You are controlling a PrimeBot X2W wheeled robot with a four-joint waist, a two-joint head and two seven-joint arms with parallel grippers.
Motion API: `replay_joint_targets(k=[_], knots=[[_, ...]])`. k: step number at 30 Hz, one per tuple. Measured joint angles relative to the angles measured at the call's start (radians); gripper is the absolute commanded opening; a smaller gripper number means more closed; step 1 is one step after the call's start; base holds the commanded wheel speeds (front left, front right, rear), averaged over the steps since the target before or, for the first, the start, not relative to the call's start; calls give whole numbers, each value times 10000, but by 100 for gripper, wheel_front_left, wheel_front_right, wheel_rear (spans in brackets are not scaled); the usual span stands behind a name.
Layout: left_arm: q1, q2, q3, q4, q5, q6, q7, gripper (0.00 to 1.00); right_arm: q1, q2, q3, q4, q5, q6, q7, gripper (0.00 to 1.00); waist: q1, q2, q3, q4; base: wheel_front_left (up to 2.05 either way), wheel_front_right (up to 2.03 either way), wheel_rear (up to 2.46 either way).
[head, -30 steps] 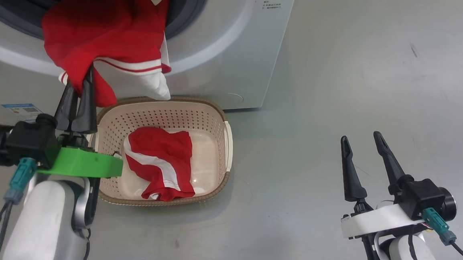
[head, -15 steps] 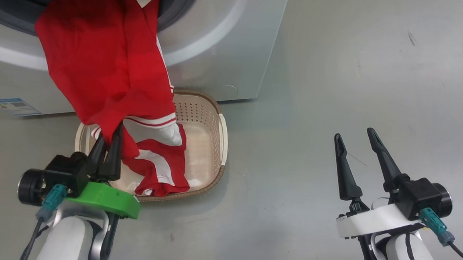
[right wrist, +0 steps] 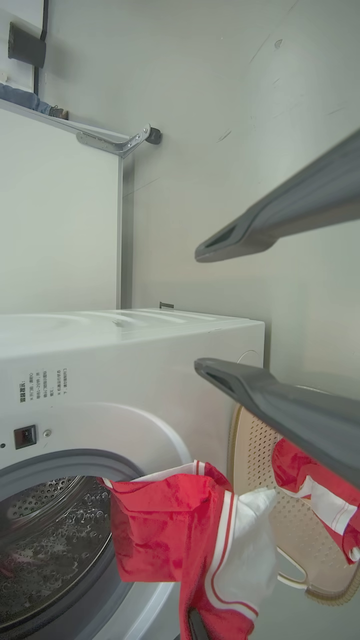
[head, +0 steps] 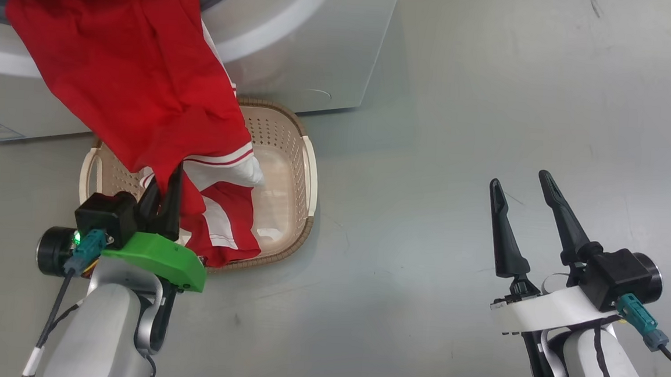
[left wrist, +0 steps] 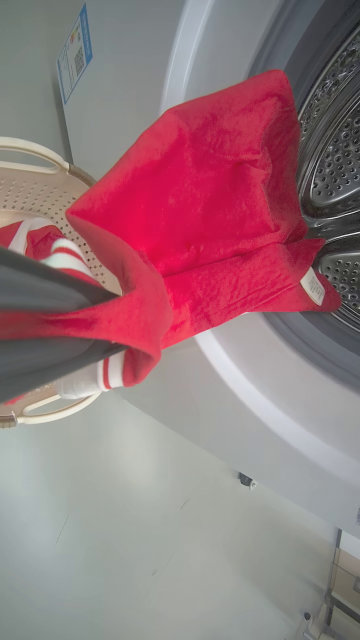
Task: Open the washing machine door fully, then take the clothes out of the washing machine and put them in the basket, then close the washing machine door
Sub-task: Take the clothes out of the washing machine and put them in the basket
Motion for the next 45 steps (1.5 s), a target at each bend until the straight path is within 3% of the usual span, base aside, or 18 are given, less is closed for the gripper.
replay_joint_targets(k=[14,23,25,29,34,45], knots=[[-2050,-8,546,2600,-178,21,826,0,-664,46,163,-305,36,27,0,100,0,0,1397,-457,0,0,0],[-3103,313,1009,3986,-537,140,1127,0,-1284,67,219,-370,130,109,0,100,0,0,2369,-860,0,0,0],[-3213,334,1068,4297,-558,138,1122,27,-1387,79,211,-355,171,109,0,100,1,0,2521,-963,0,0,0],[-3432,376,1091,4974,-625,94,1129,98,-1422,92,180,-274,224,109,0,100,1,0,2720,-1156,0,0,0],[-3620,468,1193,5407,-648,92,1081,100,-1522,117,148,-203,238,109,0,100,1,0,2731,-1194,0,0,0],[-3677,301,1214,6123,-673,-12,-96,100,-1546,128,2,121,221,109,0,100,1,0,2155,-968,0,0,0]])
